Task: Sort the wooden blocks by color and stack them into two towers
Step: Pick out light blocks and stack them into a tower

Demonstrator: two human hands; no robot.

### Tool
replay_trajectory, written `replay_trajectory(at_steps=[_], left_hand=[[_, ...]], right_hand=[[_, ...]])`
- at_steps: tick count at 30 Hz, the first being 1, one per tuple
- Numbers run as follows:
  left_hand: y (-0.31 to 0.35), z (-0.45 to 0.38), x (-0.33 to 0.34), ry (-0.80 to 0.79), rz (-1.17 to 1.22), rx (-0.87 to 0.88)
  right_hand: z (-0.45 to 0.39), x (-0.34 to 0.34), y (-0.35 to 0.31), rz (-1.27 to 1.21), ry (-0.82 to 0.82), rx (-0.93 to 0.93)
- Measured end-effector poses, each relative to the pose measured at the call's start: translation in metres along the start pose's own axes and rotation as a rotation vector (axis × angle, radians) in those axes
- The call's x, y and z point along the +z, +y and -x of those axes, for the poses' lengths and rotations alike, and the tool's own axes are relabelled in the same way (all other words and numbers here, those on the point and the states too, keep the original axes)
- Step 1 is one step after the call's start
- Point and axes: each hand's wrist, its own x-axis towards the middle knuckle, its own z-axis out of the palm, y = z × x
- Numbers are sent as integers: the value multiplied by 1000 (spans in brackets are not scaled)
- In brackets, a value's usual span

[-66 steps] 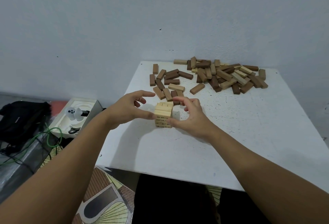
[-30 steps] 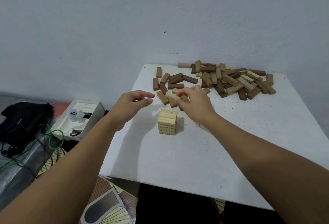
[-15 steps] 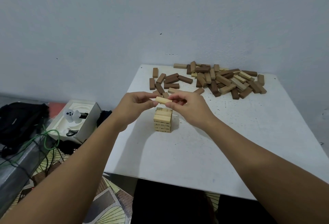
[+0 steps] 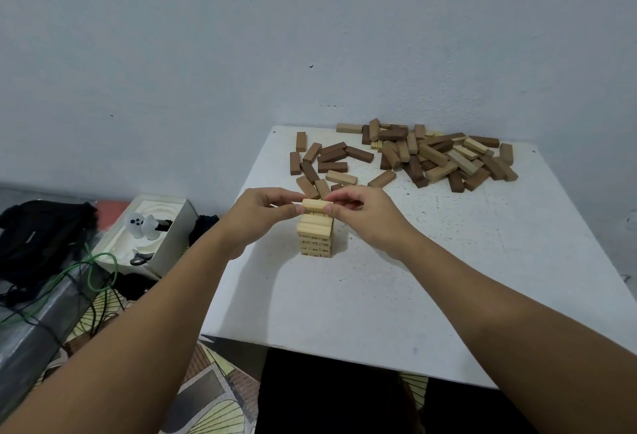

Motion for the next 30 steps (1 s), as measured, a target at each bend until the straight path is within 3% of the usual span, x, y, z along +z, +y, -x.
replay_trajectory(at_steps=[13,22,30], left_hand=[[-3,4,0,-49,9,-25],[-1,8,0,-2,27,-36],[-15,18,-4,-148,78,-100]], right_hand=[[3,1,6,-55,-10,8],[12,0,3,-66,-6,17],[39,5,9,-158,-13,40]])
